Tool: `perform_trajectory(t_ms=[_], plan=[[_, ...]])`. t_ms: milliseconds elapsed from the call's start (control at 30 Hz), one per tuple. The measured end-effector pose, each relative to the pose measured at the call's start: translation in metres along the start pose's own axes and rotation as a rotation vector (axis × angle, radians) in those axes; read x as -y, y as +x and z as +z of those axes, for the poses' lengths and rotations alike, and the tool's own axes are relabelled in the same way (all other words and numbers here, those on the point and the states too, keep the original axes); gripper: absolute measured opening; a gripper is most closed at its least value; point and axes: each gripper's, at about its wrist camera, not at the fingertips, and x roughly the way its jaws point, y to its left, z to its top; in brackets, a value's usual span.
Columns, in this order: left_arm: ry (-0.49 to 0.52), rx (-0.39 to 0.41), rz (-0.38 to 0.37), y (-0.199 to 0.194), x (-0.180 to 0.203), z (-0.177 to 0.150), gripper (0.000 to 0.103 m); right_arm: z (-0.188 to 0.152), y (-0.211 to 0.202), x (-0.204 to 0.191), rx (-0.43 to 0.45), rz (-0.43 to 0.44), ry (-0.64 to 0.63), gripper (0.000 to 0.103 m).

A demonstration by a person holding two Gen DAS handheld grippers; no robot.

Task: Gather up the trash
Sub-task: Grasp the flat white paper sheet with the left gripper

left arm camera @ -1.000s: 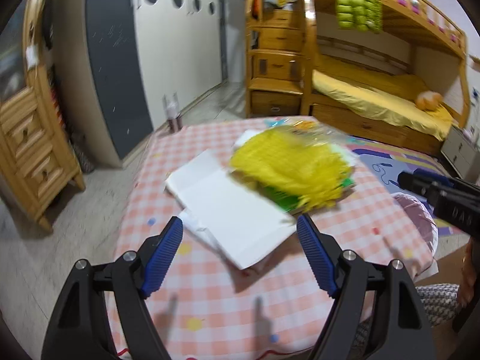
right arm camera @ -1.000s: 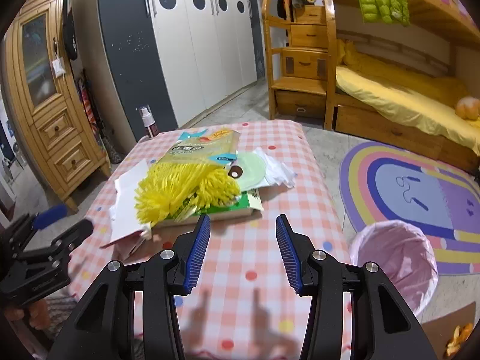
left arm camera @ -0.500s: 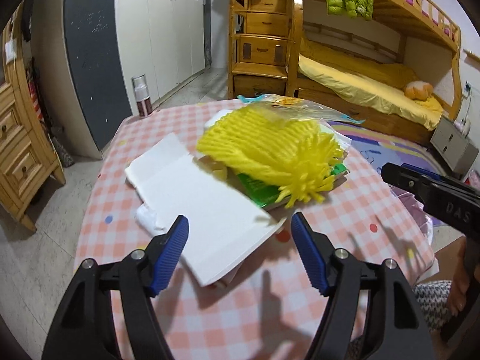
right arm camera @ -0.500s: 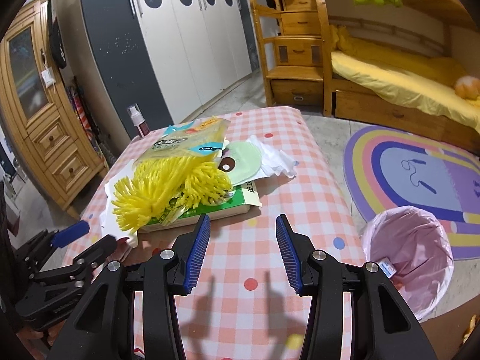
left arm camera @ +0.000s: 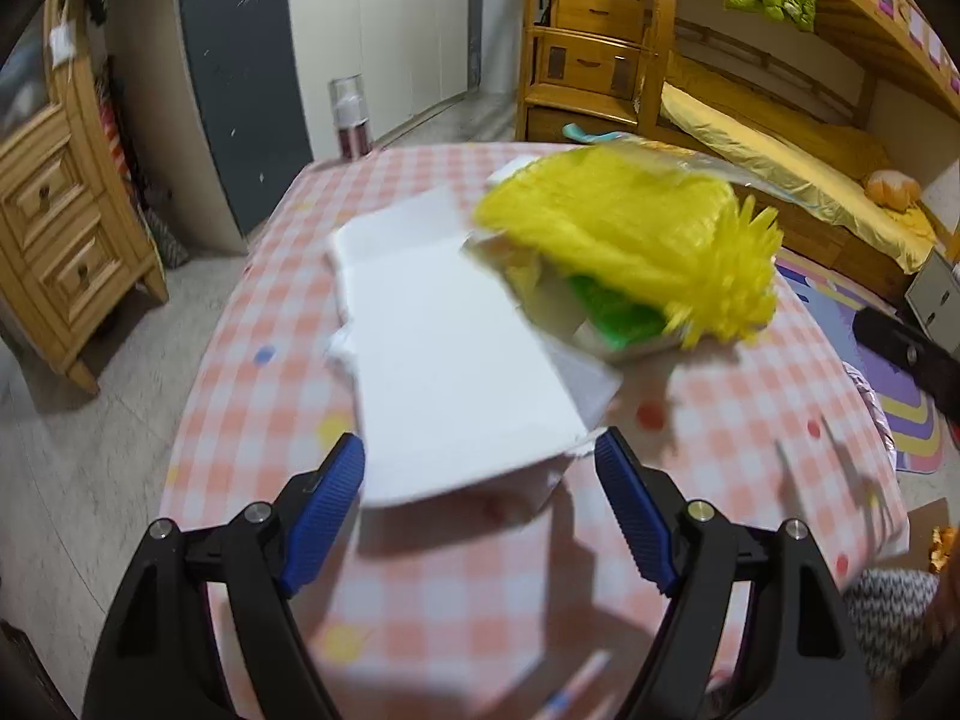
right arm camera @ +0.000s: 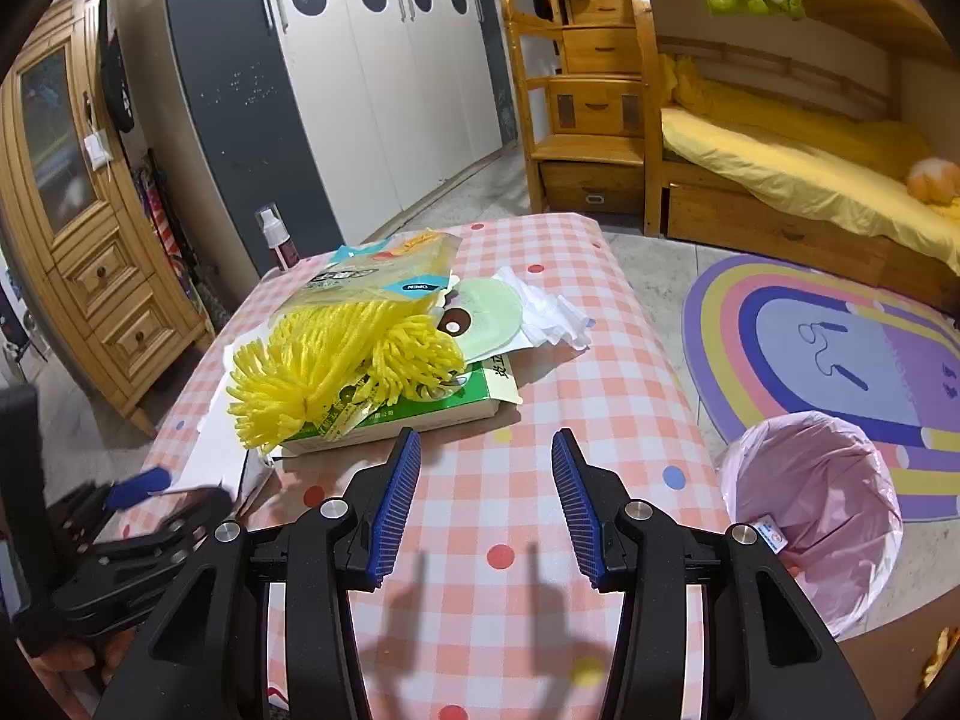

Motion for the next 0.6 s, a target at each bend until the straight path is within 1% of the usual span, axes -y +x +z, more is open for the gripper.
perform_trajectory(t_ms=[67, 133, 200, 267, 367, 433, 500, 600], plan=[[-0.019, 0.006, 0.009, -0.004, -0.011, -0.004, 0.077, -0.001, -0.001, -0.001, 0.003, -0.001, 0.002, 0.049], [-0.044, 0.001, 0.012, -0.005, -0.023, -0.008, 0.083, -0.001, 0.0, -0.002, 0.004, -0.002, 0.001, 0.049], [-0.076, -0.005, -0.019, -0.005, -0.033, -0.009, 0.092, -0.002, 0.0, -0.003, 0.005, 0.0, -0.002, 0.049], [-0.089, 0.012, -0.047, -0.007, -0.035, -0.008, 0.096, -0.002, 0.0, -0.006, 0.007, 0.005, -0.007, 0.05], [-0.057, 0.032, -0.06, -0.007, -0.029, -0.001, 0.096, -0.003, -0.001, -0.01, 0.009, 0.01, -0.02, 0.052], [-0.025, 0.032, -0.049, -0.002, -0.023, 0.008, 0.096, -0.003, 0.0, -0.011, 0.007, 0.01, -0.027, 0.052], [0.009, -0.007, -0.049, 0.009, -0.02, 0.019, 0.096, -0.003, 0.0, -0.011, 0.008, 0.011, -0.025, 0.052], [-0.02, -0.042, -0.054, 0.023, -0.023, 0.026, 0.096, -0.003, 0.0, -0.011, 0.006, 0.014, -0.02, 0.052]])
